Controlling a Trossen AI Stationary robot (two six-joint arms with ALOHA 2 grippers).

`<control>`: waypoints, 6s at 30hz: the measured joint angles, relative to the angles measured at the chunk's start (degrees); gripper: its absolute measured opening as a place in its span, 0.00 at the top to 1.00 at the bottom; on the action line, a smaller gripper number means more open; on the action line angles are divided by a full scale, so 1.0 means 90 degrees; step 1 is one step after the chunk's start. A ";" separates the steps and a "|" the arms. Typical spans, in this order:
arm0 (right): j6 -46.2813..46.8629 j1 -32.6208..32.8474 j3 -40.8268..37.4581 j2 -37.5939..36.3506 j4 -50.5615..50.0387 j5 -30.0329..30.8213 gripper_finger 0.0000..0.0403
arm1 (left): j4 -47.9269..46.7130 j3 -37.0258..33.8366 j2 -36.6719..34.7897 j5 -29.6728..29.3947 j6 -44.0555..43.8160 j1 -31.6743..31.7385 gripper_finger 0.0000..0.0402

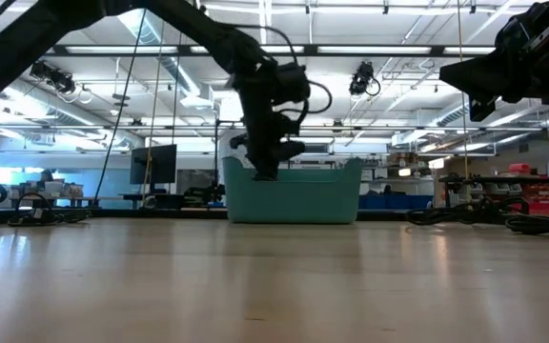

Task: Pick and place USB-C Cables
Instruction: Put the black charger cable into the blue bin

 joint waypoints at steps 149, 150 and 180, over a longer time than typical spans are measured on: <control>0.7531 0.1627 0.4229 0.7941 -0.5850 0.0212 0.85 | 1.1346 -0.8105 -0.3146 -0.3148 0.0452 -0.5669 0.96; 0.7403 0.1556 0.4405 0.7889 -0.5590 0.0455 0.85 | 1.1340 -0.8105 -0.3146 -0.3148 0.0451 -0.5669 0.97; 0.4375 -0.3158 0.7536 1.0703 -0.2923 0.0560 0.78 | 1.1454 -0.8105 -0.3146 -0.3150 0.0169 -0.5672 0.94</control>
